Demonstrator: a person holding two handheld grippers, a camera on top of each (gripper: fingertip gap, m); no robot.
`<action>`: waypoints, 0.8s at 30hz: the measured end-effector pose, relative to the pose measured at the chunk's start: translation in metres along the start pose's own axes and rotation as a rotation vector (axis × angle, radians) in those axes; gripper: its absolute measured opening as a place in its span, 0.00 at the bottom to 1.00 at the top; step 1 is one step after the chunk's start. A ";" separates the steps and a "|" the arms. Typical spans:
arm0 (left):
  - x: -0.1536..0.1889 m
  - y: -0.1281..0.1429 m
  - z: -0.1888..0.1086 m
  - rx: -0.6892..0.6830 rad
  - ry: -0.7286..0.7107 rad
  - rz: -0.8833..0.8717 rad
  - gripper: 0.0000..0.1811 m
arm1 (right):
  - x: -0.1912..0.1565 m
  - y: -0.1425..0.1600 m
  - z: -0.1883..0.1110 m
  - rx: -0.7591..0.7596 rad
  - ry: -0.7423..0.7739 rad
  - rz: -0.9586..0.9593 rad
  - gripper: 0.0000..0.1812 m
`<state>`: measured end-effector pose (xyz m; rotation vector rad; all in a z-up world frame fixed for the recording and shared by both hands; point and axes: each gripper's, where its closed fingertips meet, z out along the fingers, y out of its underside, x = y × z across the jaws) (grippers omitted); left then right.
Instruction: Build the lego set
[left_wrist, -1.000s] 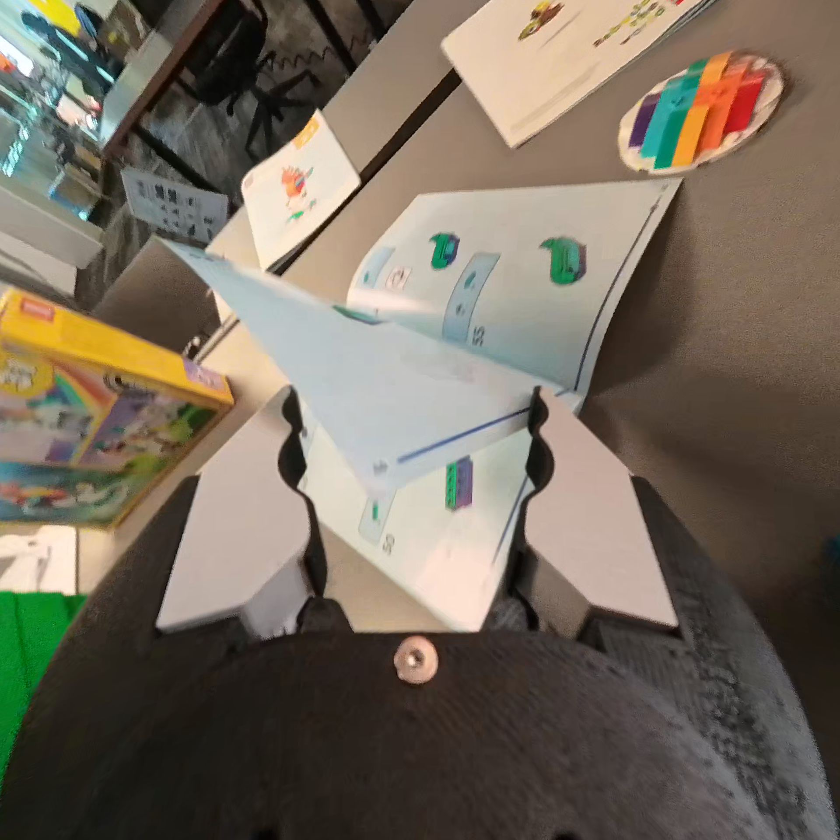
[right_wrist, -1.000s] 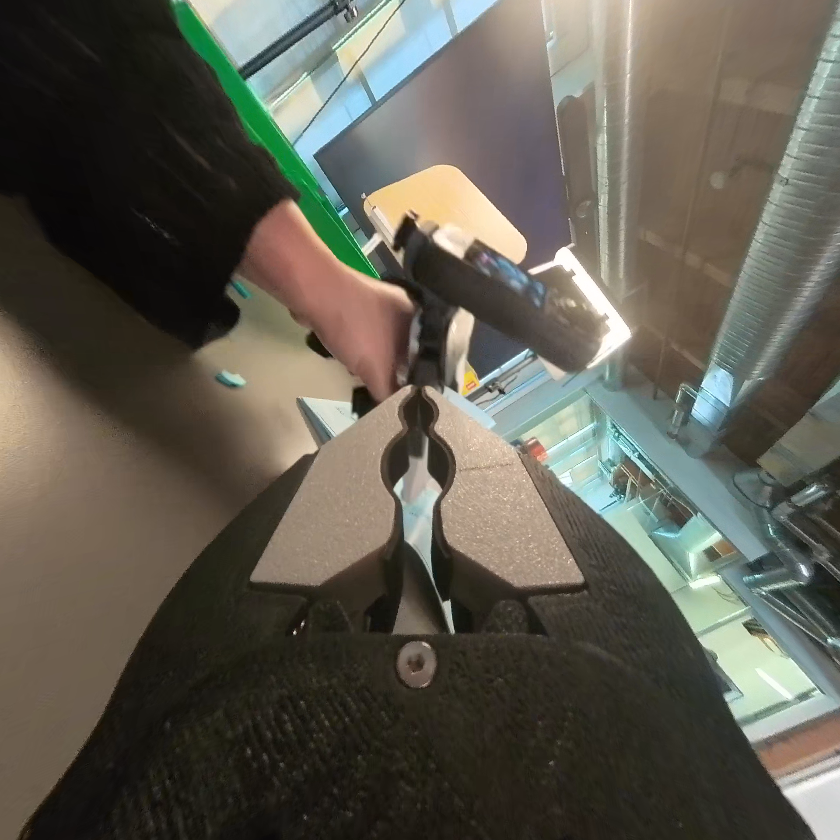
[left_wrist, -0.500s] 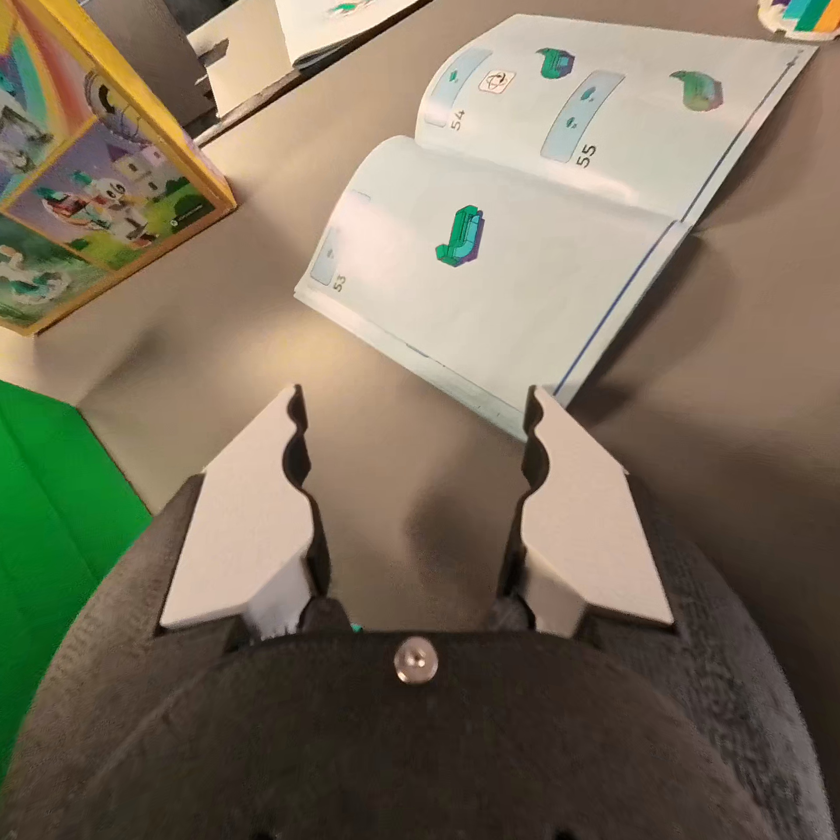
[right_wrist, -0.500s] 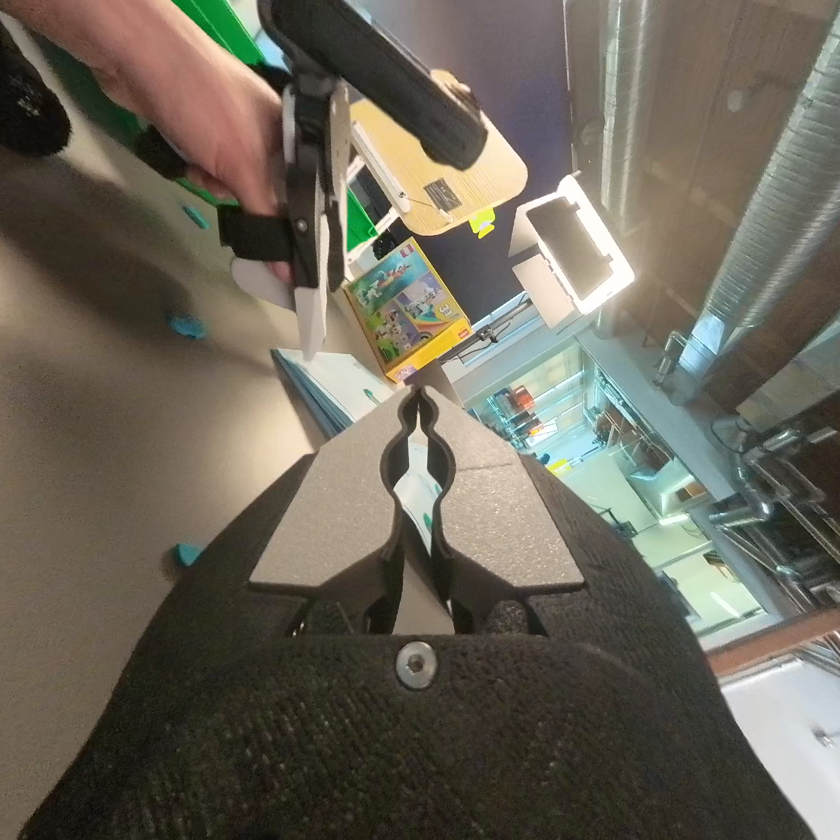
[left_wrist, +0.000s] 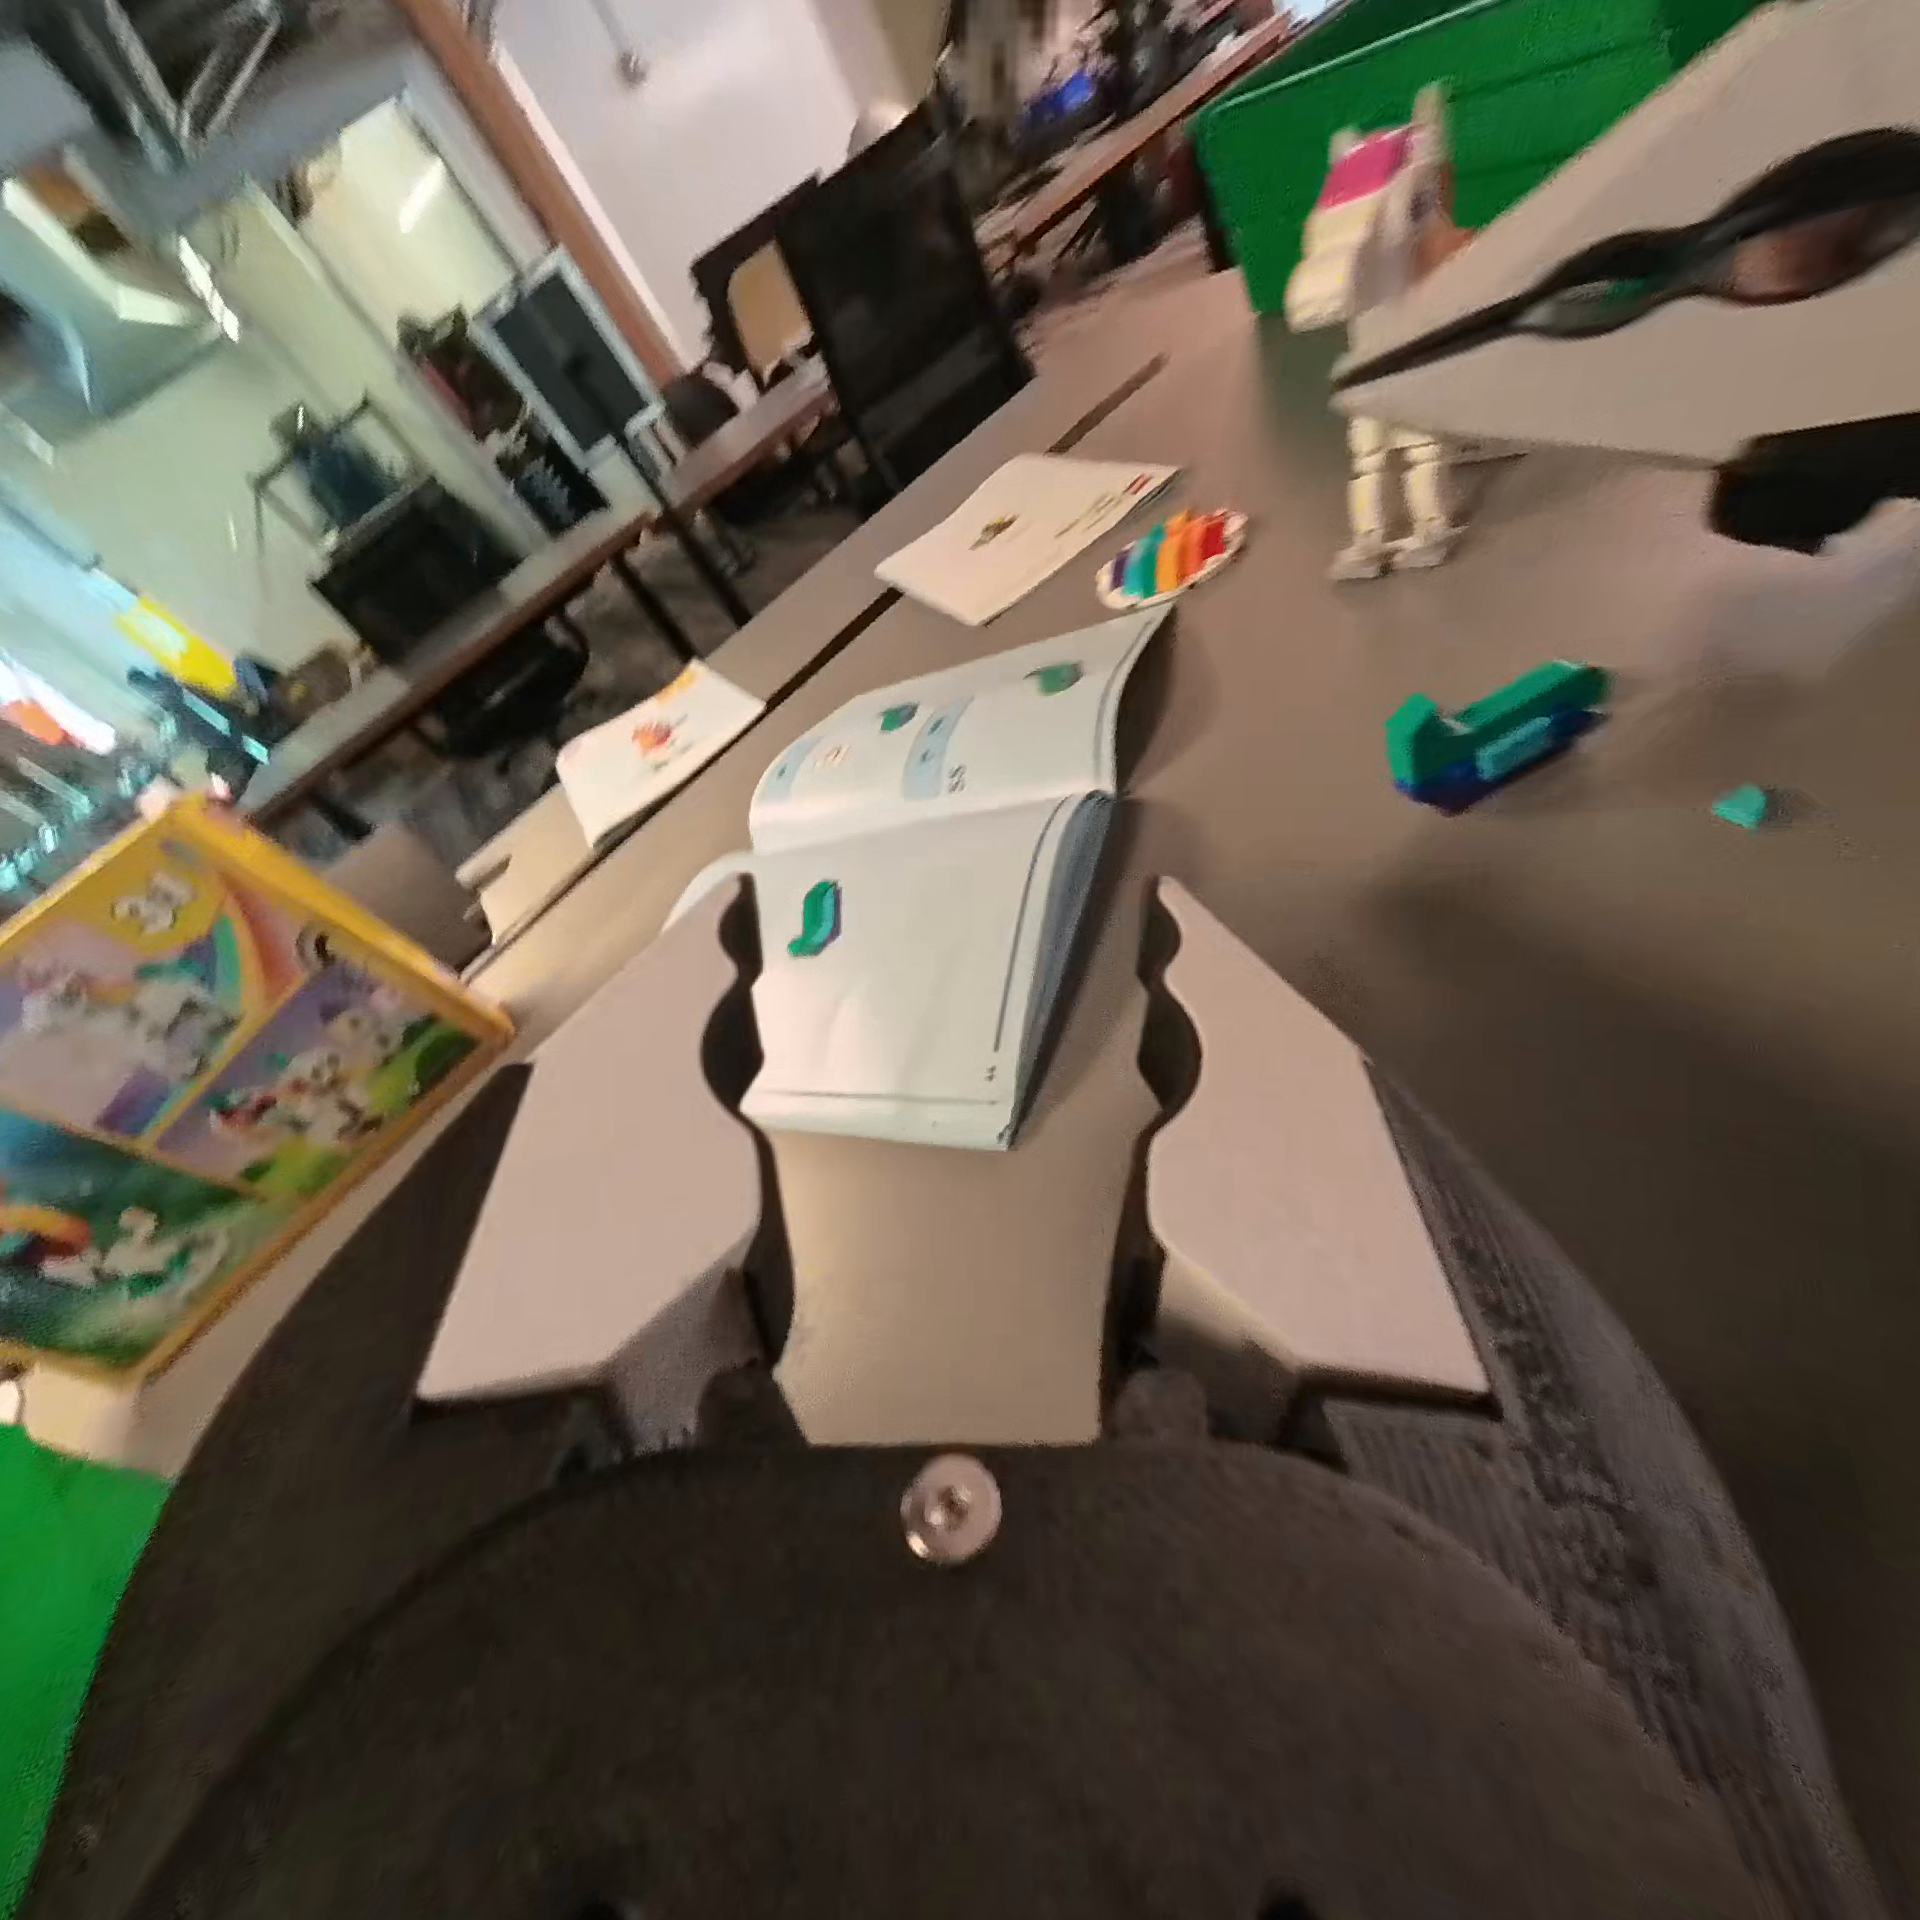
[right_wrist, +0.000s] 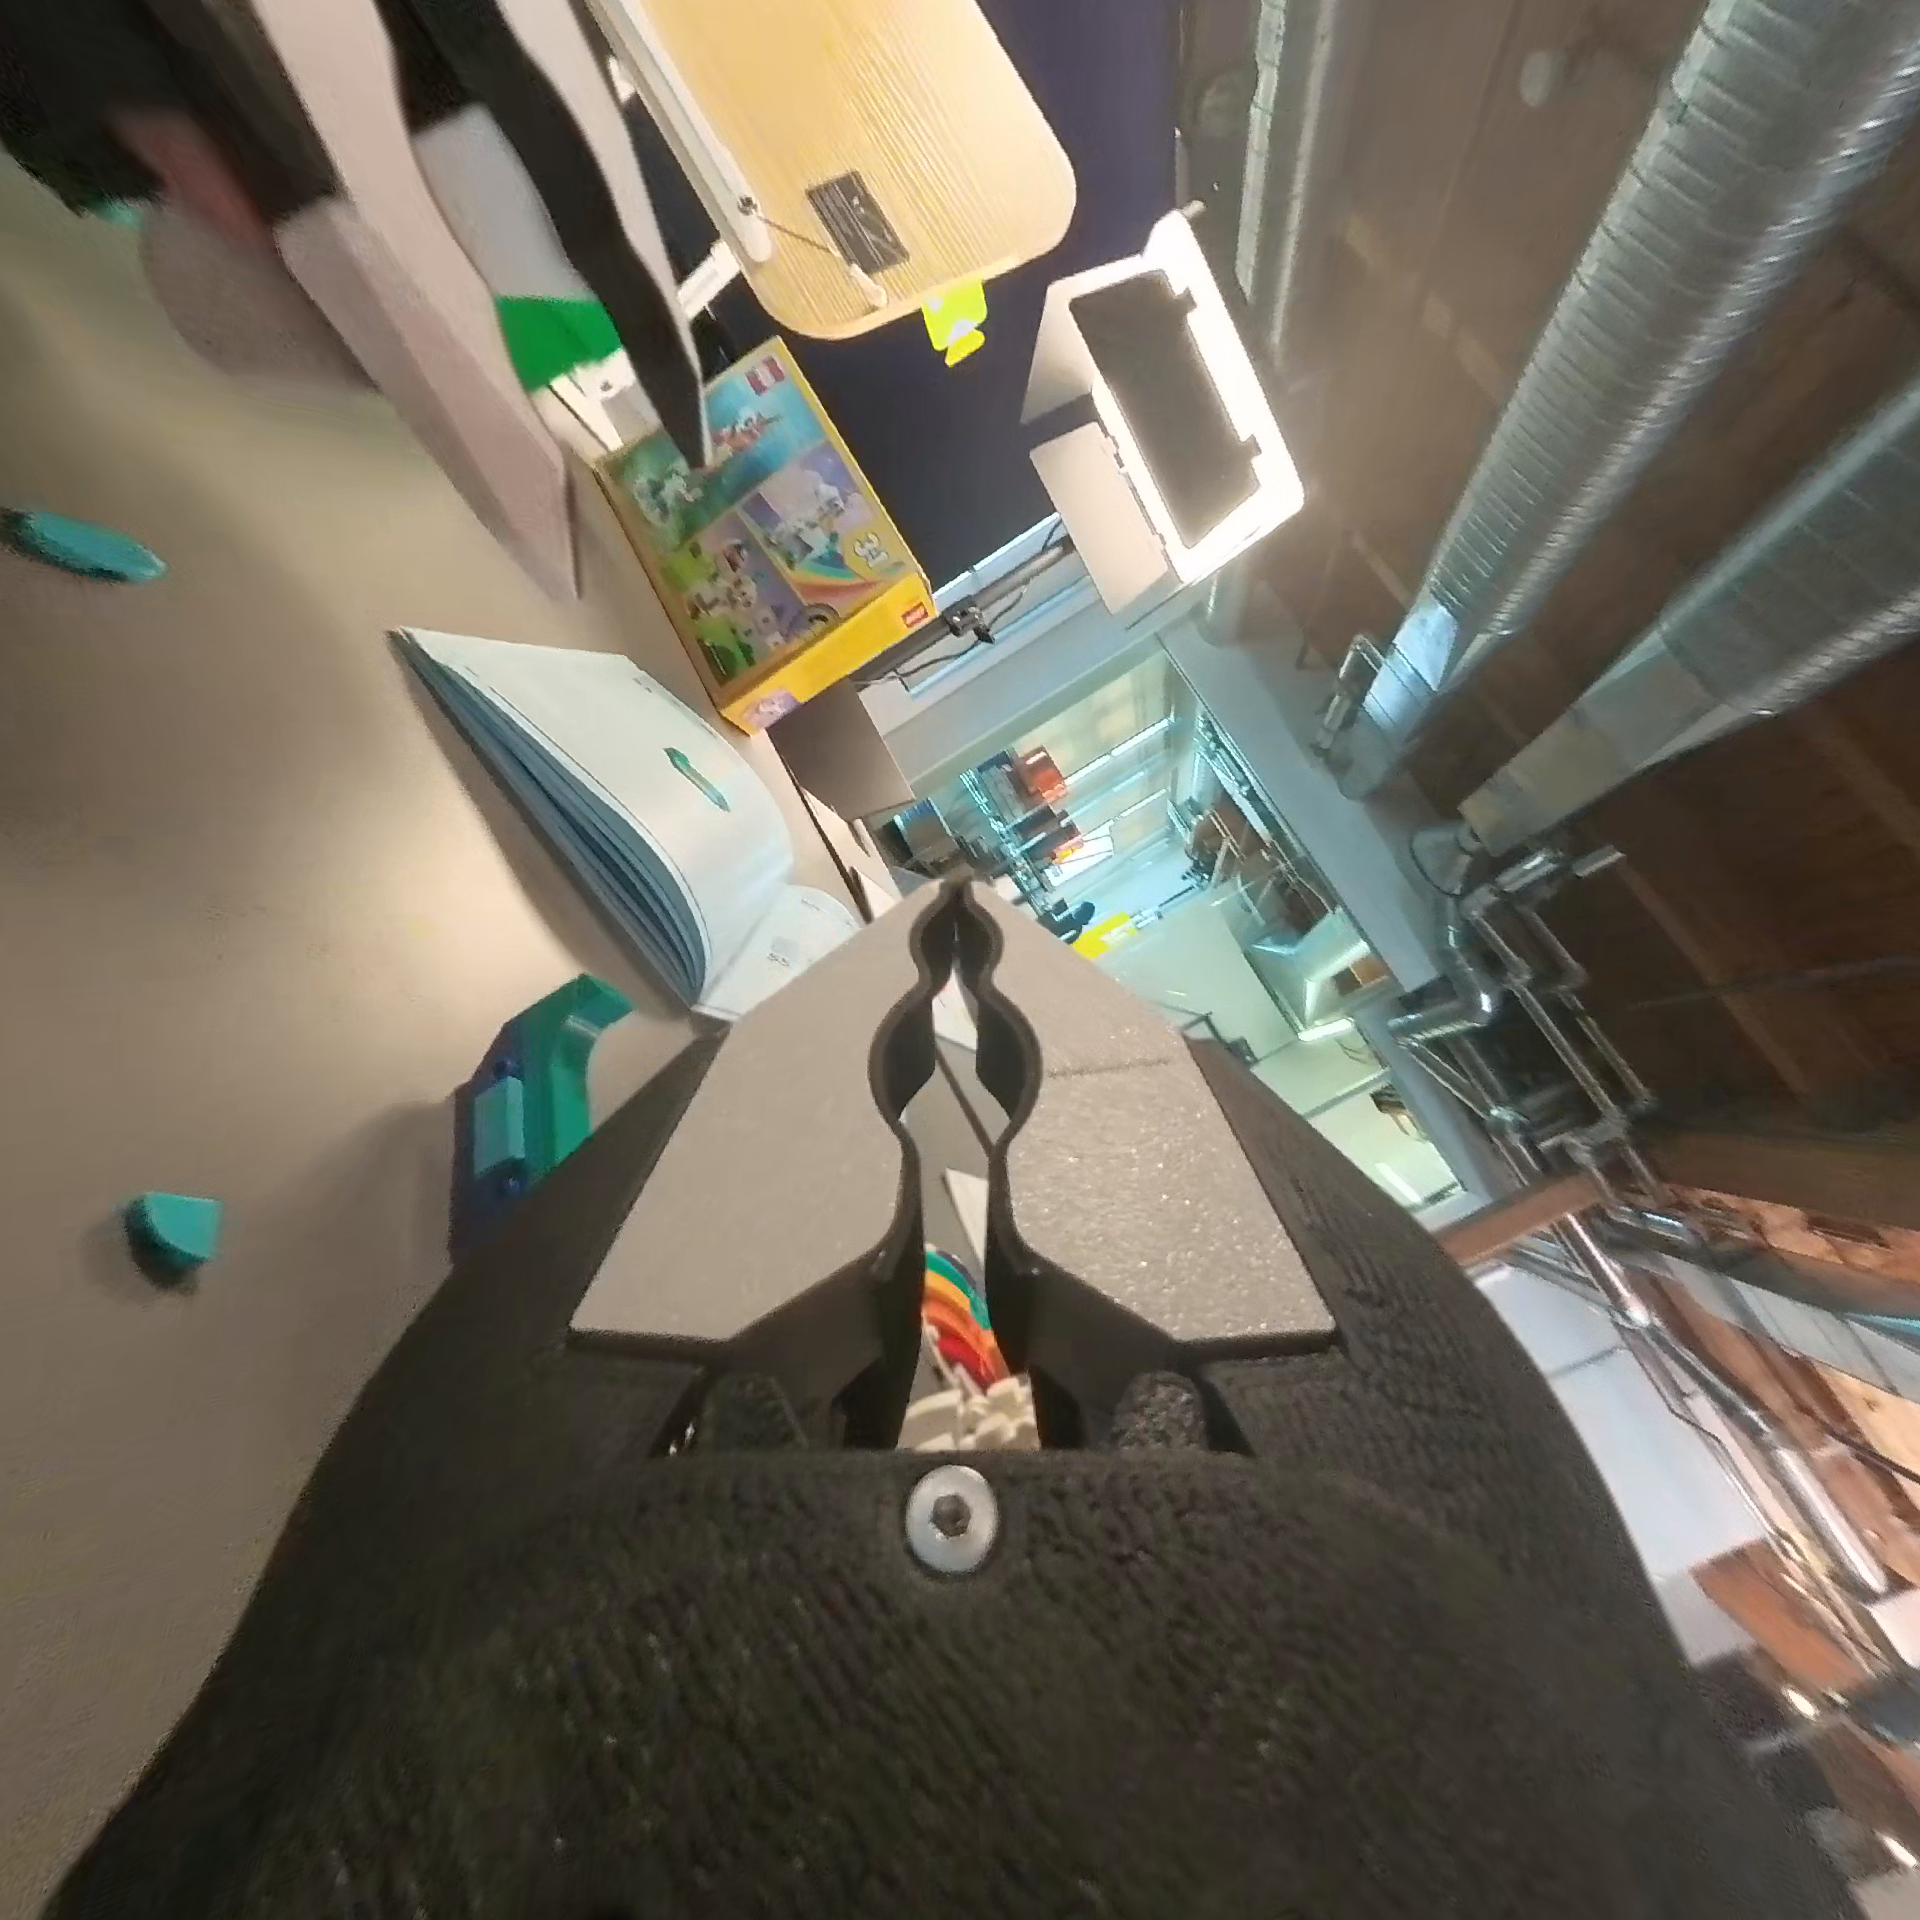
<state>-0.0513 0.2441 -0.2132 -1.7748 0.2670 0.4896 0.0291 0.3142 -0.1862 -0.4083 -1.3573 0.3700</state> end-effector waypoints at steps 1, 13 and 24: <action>0.006 -0.005 -0.003 0.034 0.020 0.033 0.40 | 0.000 0.001 0.001 -0.010 0.006 -0.017 0.00; 0.005 -0.022 -0.012 0.236 0.138 0.007 0.32 | 0.026 -0.002 0.022 -0.085 0.154 0.081 0.00; -0.006 -0.027 -0.018 0.304 0.162 -0.084 0.30 | 0.027 -0.007 0.026 -0.090 0.148 0.060 0.00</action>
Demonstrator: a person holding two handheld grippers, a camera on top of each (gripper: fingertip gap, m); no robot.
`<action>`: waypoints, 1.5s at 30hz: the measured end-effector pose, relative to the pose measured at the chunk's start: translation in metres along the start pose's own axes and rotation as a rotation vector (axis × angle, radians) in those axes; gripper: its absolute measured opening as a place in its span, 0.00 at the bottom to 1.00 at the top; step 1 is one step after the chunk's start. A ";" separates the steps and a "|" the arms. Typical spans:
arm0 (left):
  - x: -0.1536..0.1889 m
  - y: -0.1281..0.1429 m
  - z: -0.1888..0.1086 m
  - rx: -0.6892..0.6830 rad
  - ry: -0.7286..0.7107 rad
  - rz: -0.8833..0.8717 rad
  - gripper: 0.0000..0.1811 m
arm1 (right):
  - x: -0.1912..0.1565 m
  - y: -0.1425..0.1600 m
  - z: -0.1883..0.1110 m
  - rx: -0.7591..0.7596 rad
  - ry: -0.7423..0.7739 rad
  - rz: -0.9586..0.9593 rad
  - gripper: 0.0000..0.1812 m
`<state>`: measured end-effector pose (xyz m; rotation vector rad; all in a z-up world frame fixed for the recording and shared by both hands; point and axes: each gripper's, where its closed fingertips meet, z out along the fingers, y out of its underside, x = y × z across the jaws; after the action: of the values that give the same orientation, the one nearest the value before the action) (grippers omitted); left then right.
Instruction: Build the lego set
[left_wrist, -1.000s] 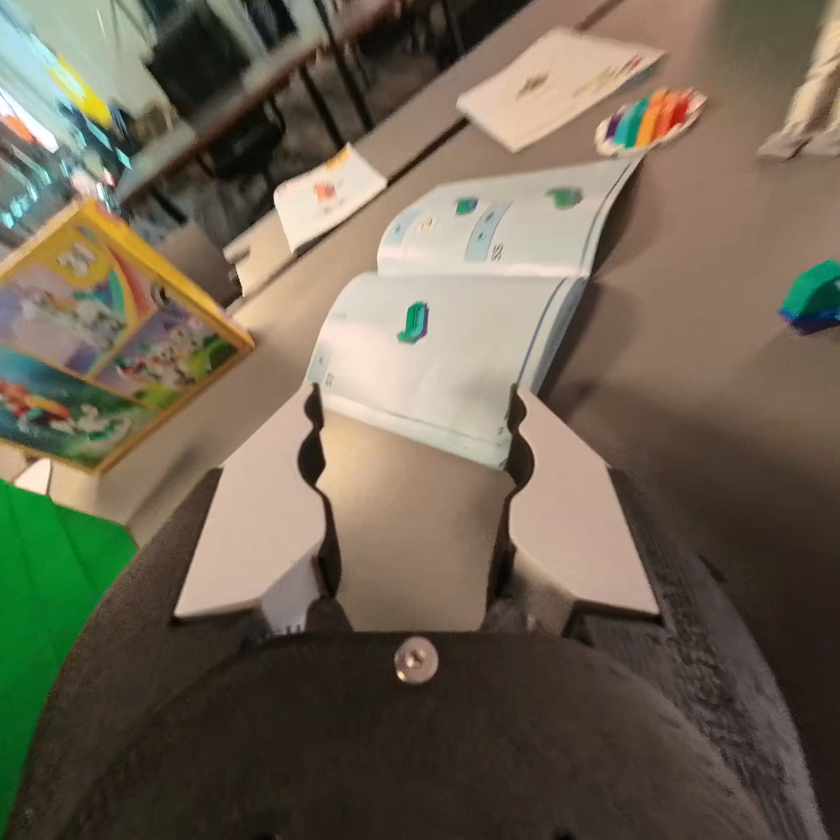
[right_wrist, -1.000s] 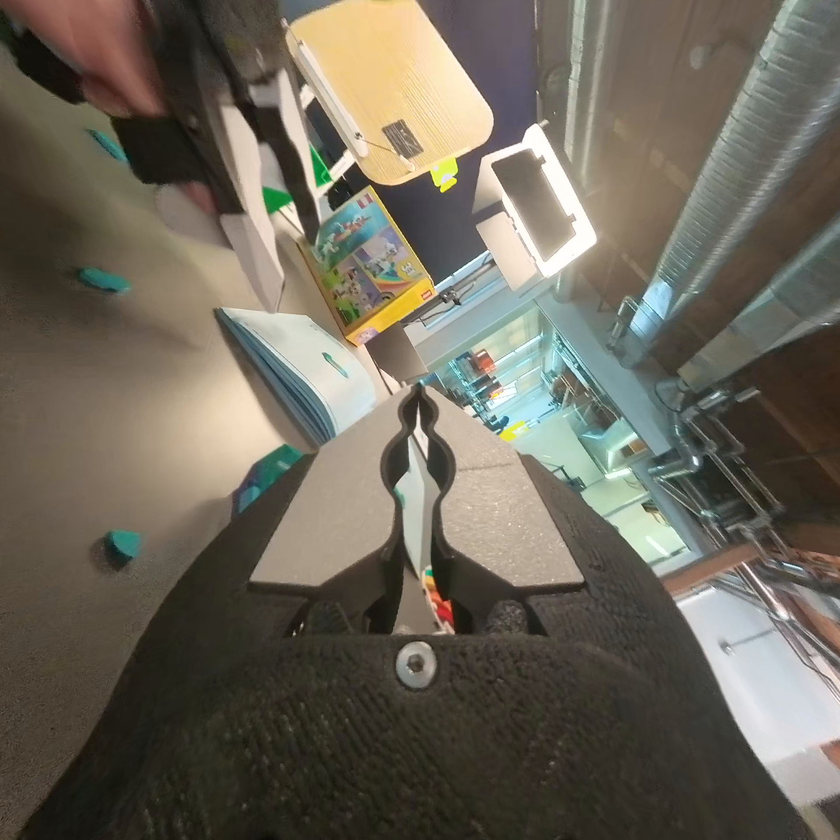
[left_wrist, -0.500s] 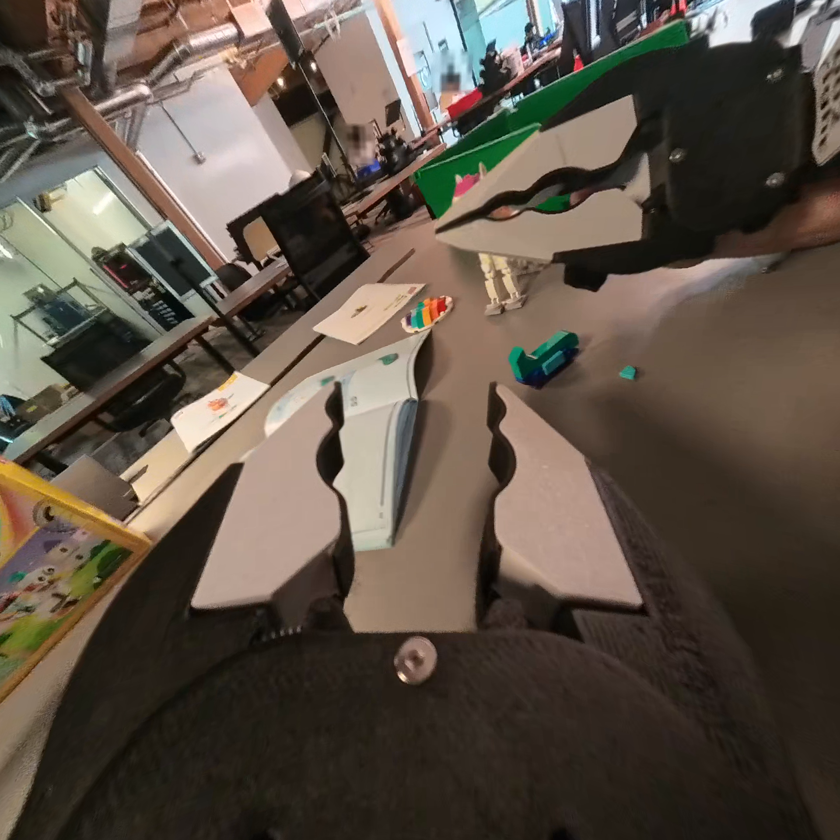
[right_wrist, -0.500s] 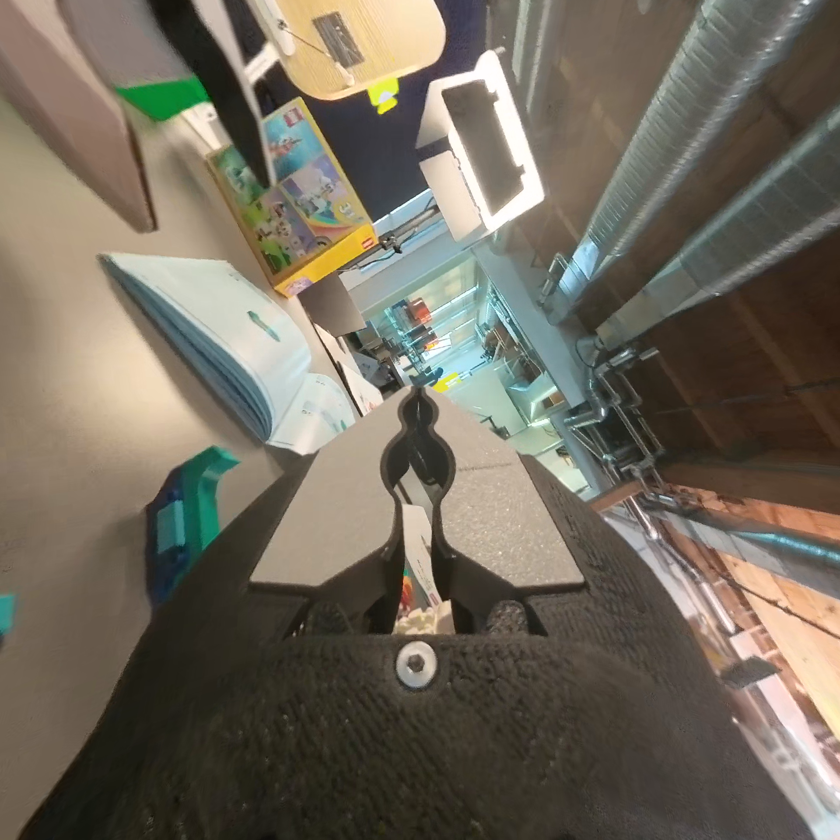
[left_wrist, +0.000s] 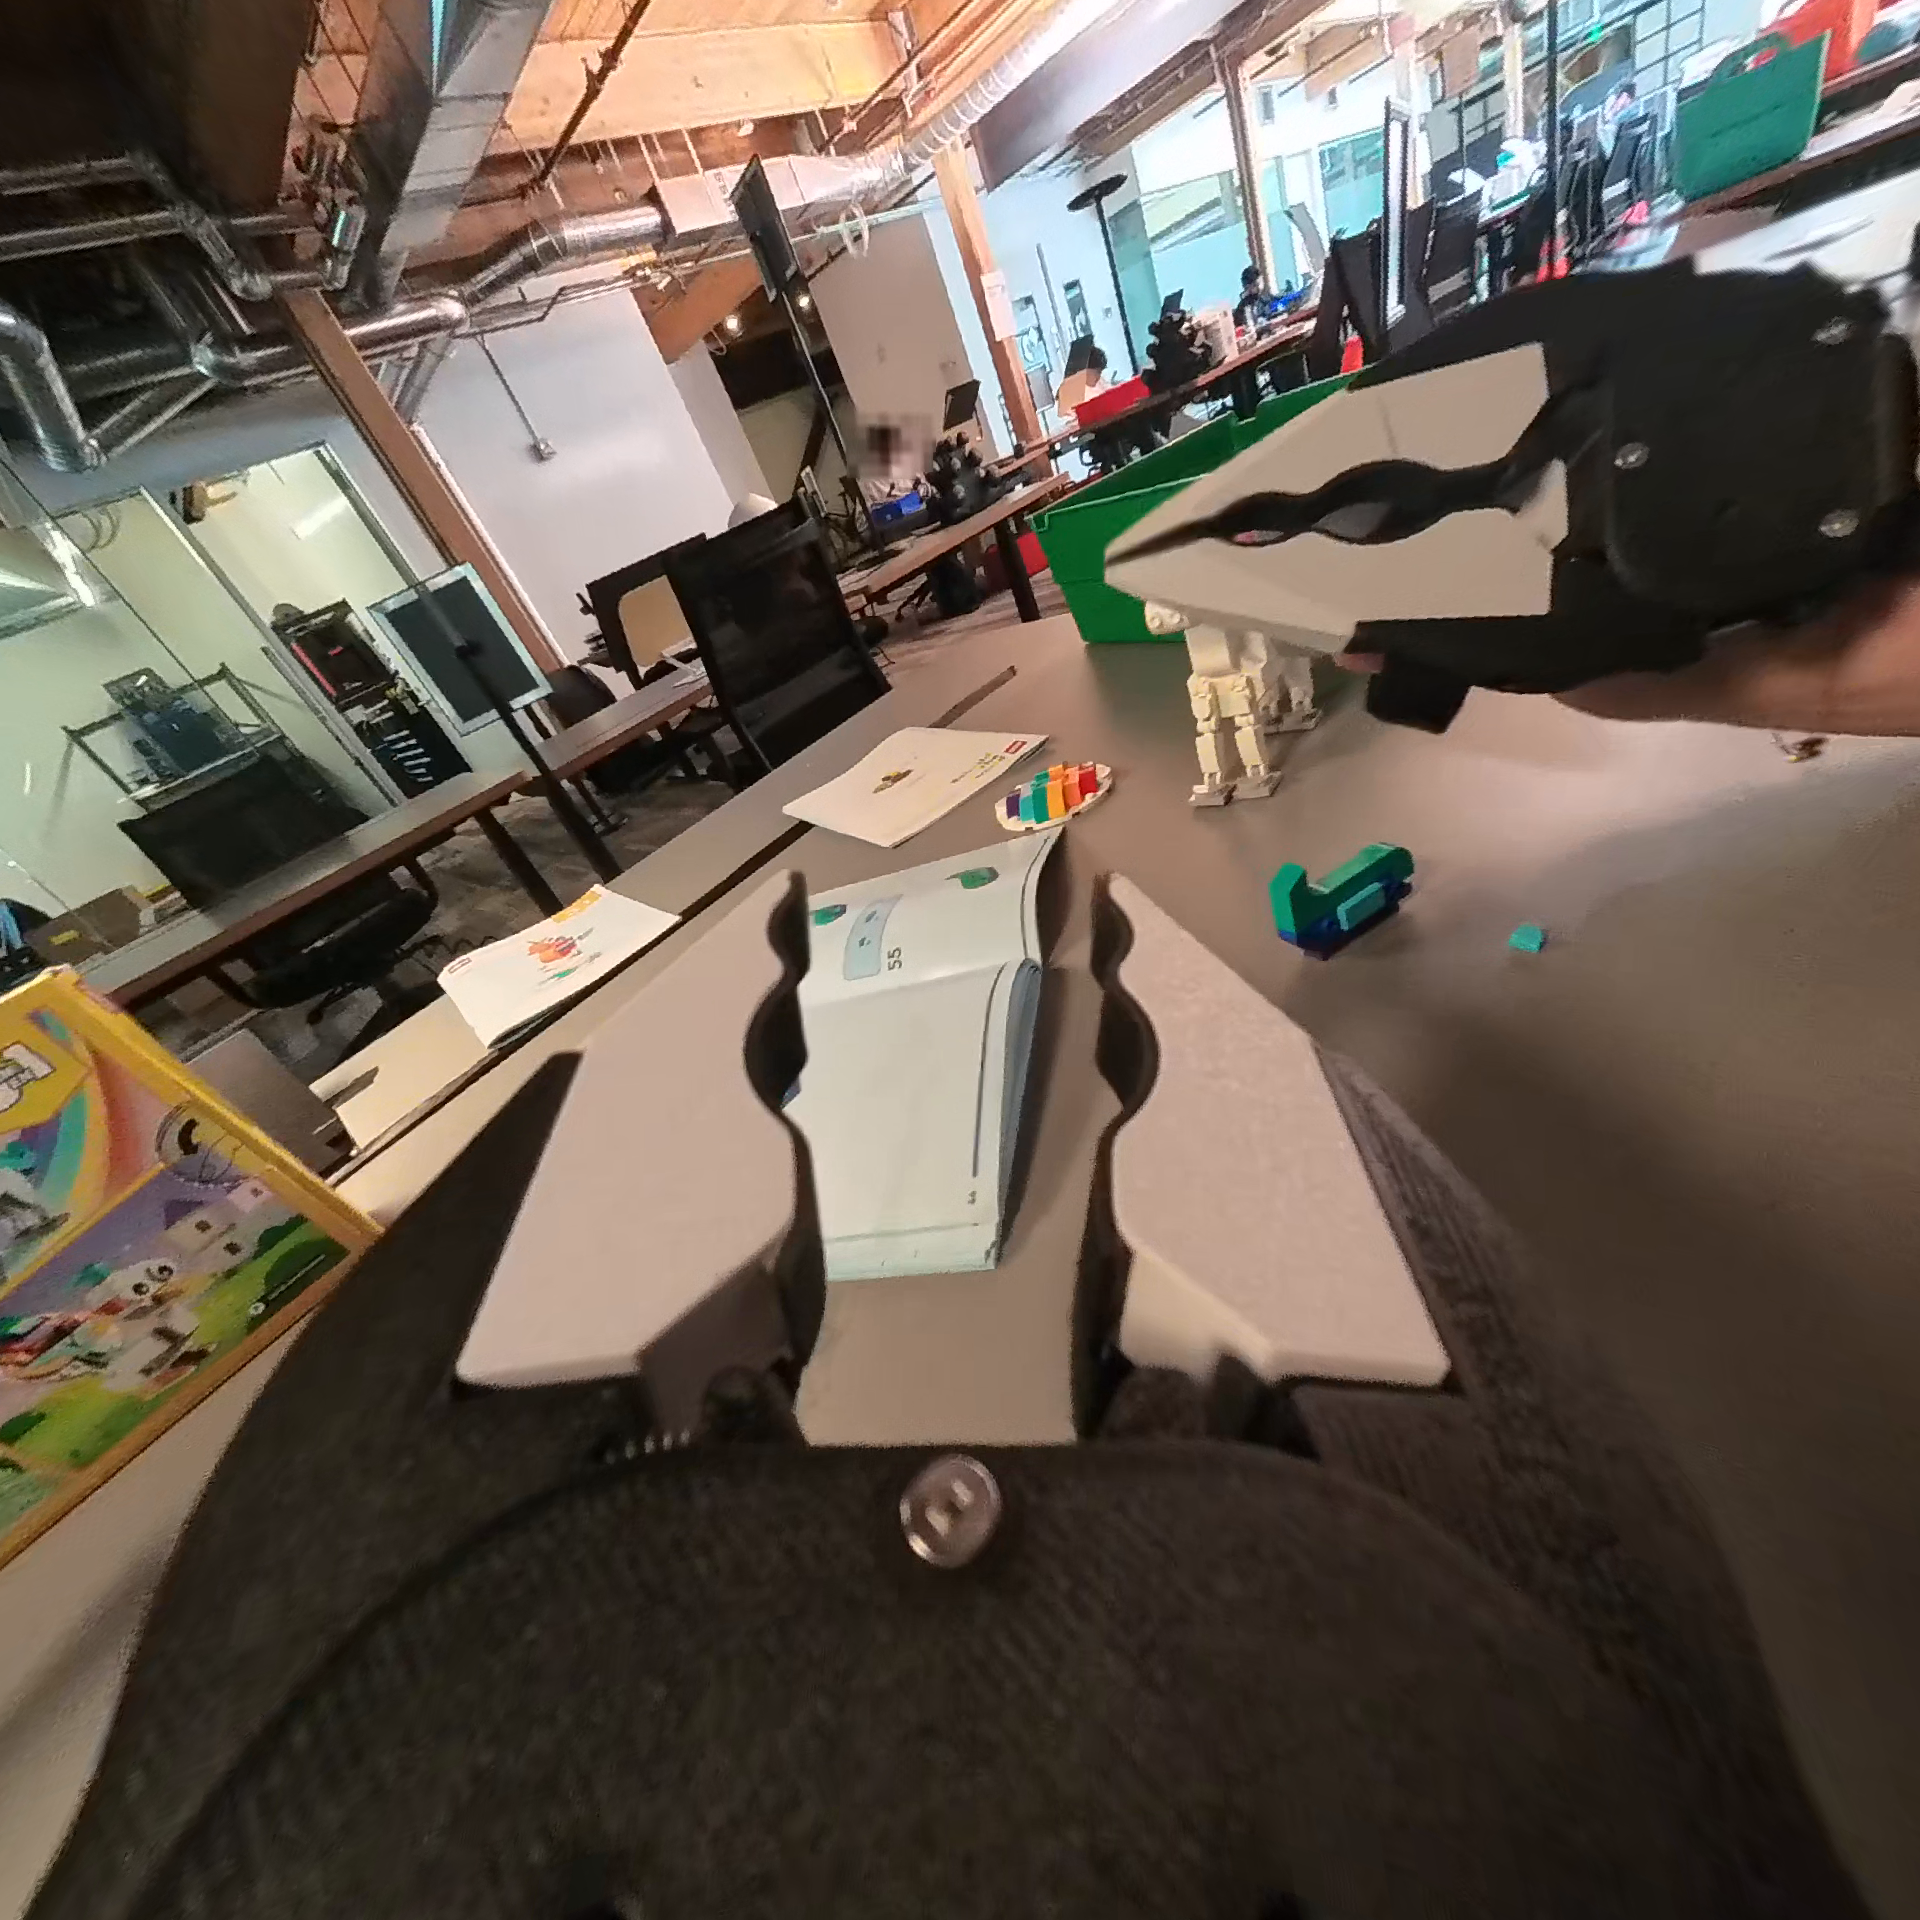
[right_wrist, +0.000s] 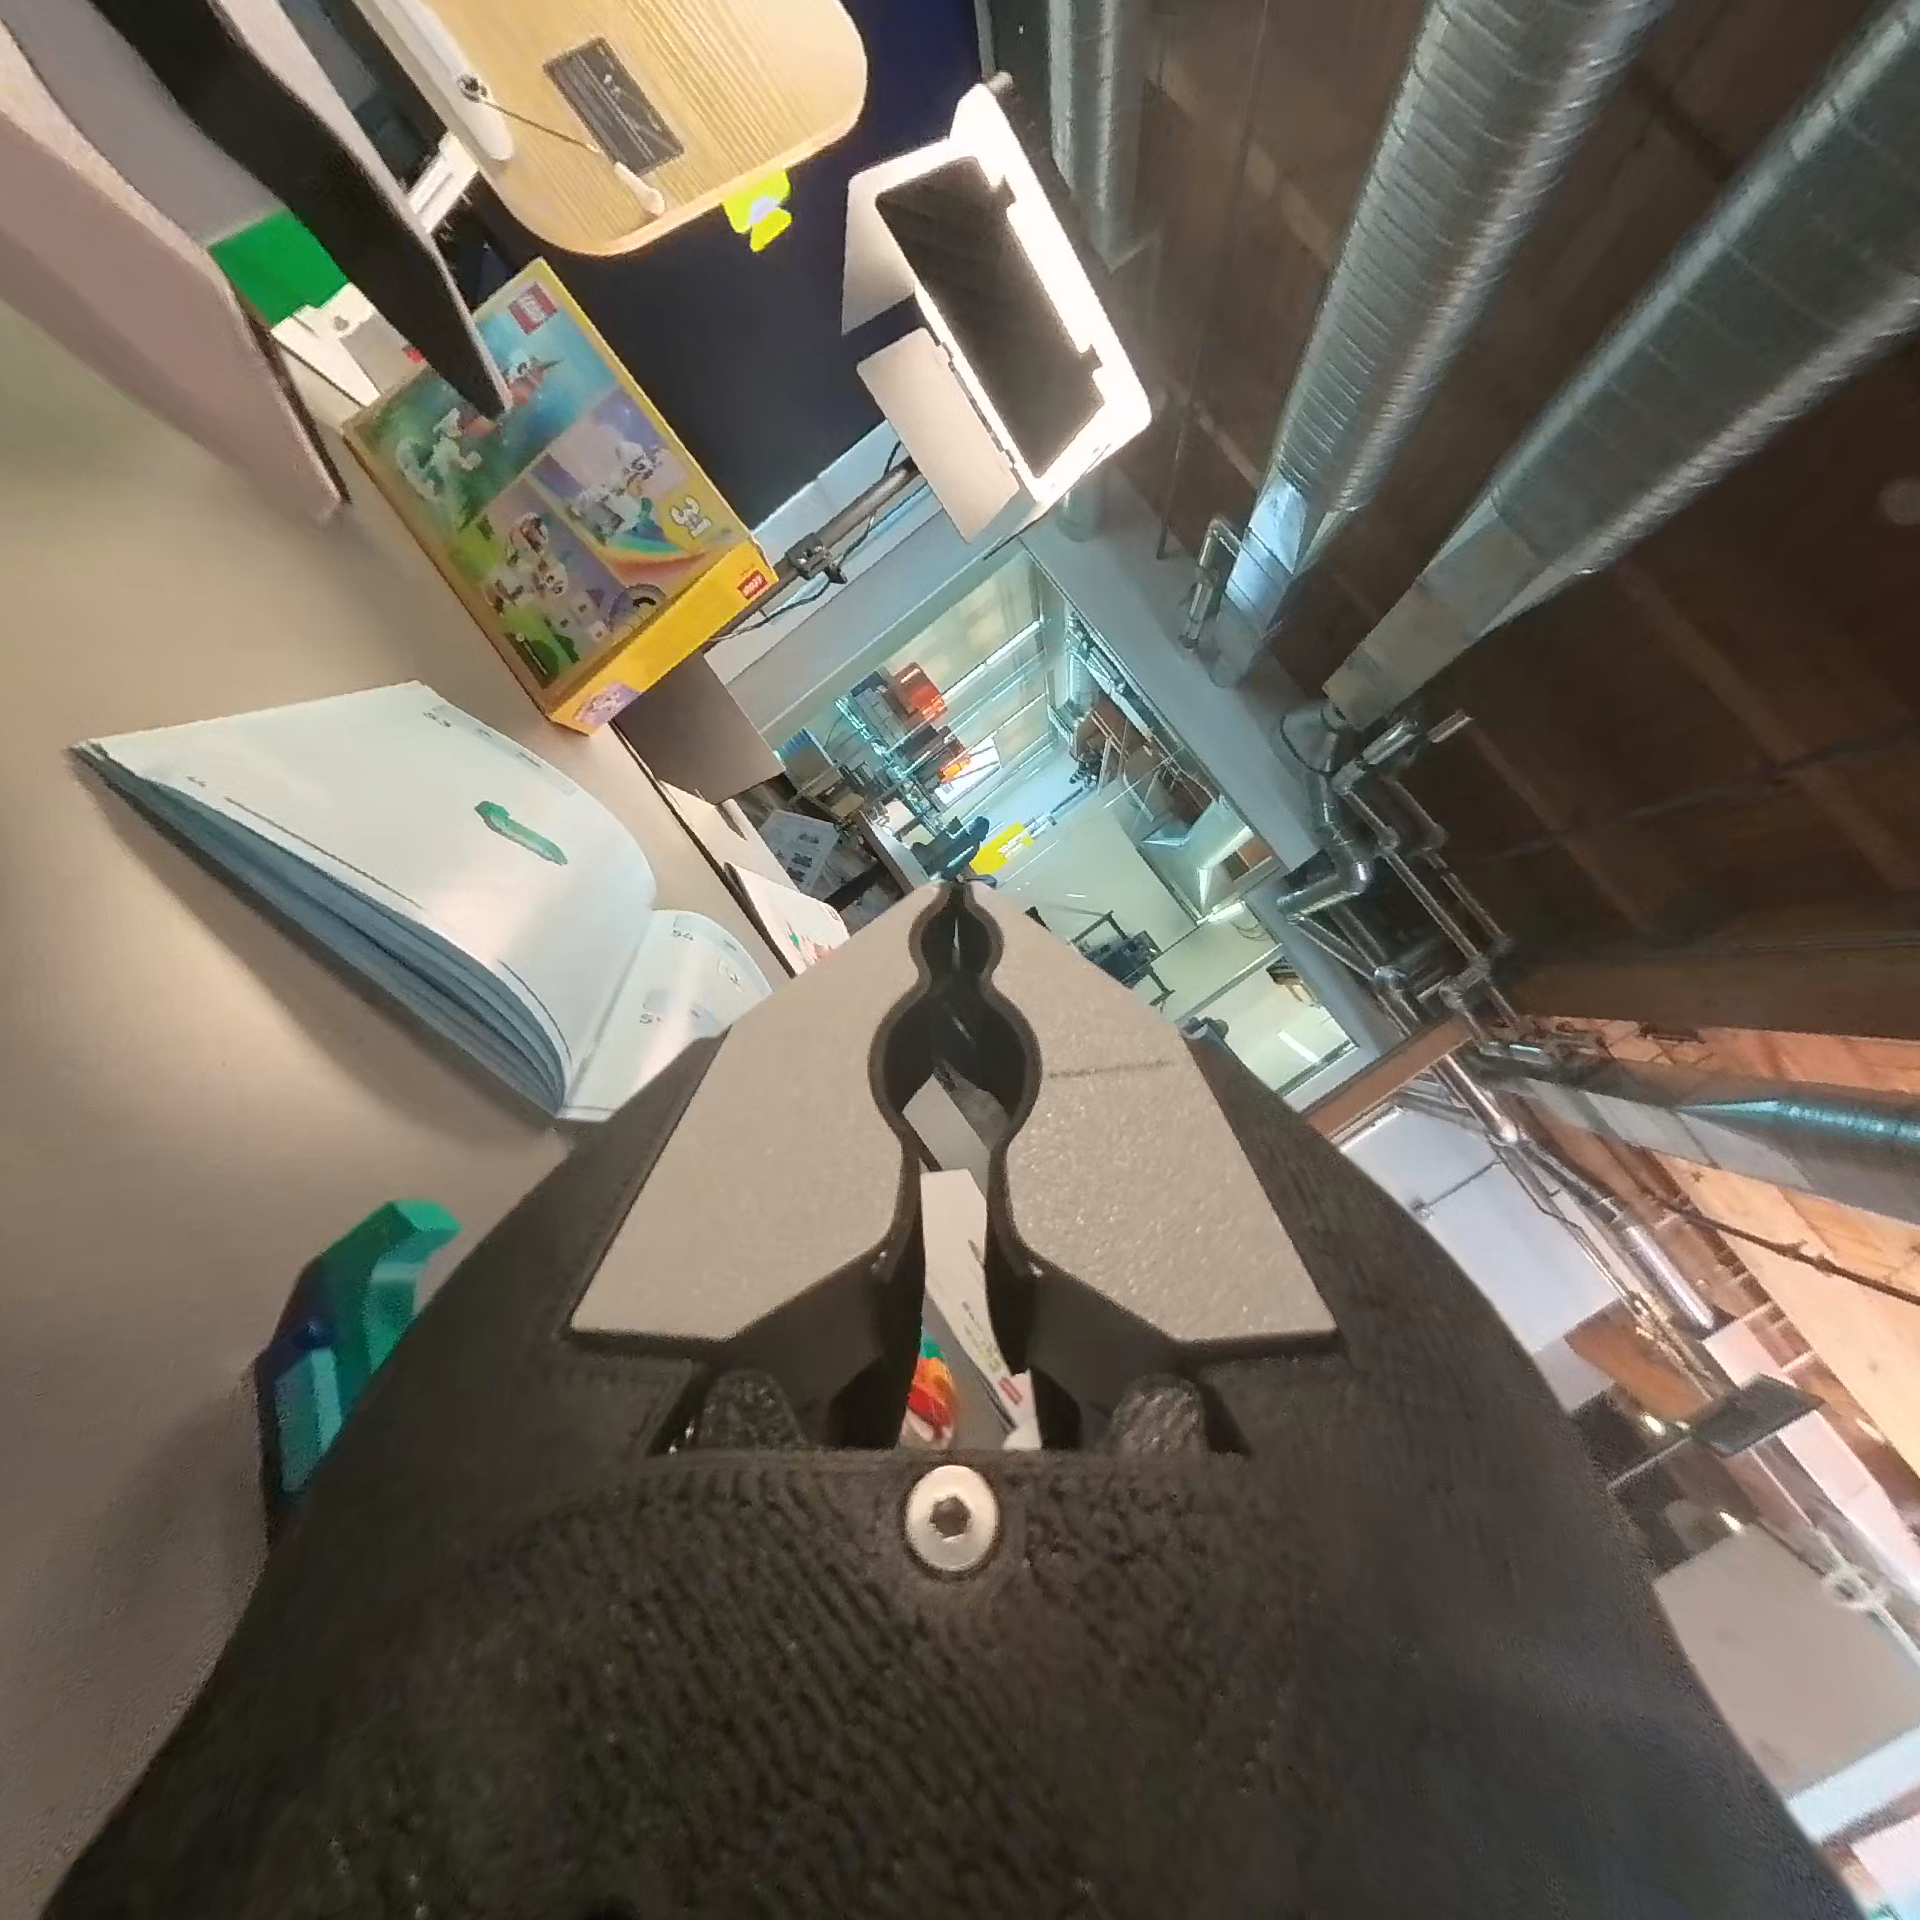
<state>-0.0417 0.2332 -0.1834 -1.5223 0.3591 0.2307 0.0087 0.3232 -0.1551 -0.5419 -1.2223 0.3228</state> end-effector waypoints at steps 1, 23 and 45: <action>0.001 -0.001 0.000 0.007 0.010 -0.003 0.30 | -0.003 0.001 -0.002 0.002 -0.041 0.014 0.00; 0.003 -0.033 -0.016 0.196 -0.001 0.025 0.28 | -0.009 0.001 -0.053 -0.035 -0.162 0.172 0.03; 0.018 -0.021 -0.009 0.133 0.102 -0.022 0.27 | -0.108 0.030 -0.114 -0.548 -0.940 0.694 0.08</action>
<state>-0.0182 0.2224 -0.1701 -1.4090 0.4301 0.1093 0.0839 0.2679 -0.2848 -1.3946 -2.0229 0.9072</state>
